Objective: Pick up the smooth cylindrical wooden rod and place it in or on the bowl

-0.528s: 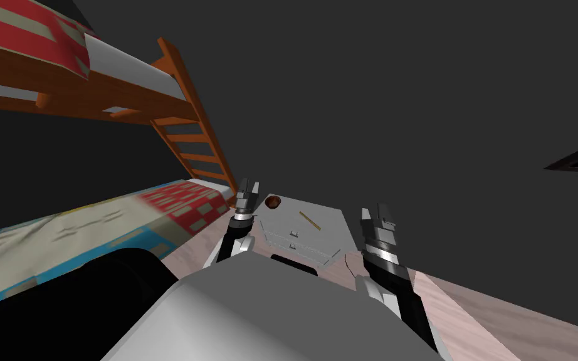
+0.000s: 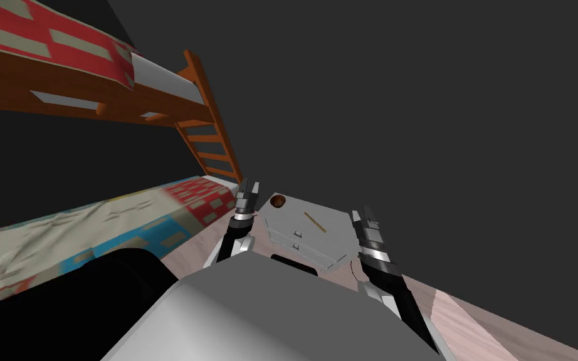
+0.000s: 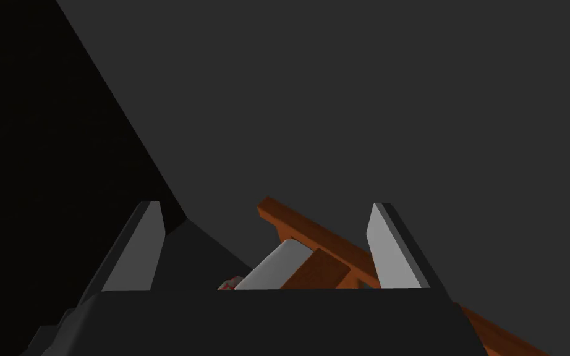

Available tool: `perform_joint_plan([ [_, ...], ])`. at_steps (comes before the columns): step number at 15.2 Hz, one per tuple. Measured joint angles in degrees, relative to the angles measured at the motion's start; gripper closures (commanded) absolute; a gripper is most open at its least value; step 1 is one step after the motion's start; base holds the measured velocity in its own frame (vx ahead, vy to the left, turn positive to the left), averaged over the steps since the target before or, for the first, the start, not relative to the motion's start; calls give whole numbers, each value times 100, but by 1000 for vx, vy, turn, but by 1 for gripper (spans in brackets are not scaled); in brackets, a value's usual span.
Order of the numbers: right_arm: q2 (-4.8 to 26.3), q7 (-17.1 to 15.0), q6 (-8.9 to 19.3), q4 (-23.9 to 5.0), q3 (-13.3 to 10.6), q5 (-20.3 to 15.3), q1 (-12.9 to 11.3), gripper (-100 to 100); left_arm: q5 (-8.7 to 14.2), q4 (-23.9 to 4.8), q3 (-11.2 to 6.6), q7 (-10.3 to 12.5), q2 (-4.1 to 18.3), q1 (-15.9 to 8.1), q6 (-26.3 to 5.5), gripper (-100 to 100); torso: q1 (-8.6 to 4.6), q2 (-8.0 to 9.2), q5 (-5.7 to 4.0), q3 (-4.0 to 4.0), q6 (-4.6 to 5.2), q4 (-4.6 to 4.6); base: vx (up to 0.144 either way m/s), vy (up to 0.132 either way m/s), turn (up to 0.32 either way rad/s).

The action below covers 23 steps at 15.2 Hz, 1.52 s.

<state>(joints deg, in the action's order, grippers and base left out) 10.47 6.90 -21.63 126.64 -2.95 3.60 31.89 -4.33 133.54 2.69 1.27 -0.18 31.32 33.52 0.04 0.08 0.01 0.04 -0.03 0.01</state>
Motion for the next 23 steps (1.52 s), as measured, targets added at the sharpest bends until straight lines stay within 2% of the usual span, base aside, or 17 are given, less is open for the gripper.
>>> perform_joint_plan([
  [5,547,-101,190,-187,-168,-47,-6,-100,0,0,0,0,0,0,0,0,0,-2,0,-1,1,0,-15,15,195],
  [11,1260,-200,446,-432,-512,-167,90,-100,0,0,0,0,0,0,0,0,1,-1,0,0,1,0,-16,16,199],
  [23,2595,-434,884,-940,-1018,-318,149,-100,0,0,-1,0,0,1,0,0,-3,-4,0,-2,4,-1,-9,15,204],
])
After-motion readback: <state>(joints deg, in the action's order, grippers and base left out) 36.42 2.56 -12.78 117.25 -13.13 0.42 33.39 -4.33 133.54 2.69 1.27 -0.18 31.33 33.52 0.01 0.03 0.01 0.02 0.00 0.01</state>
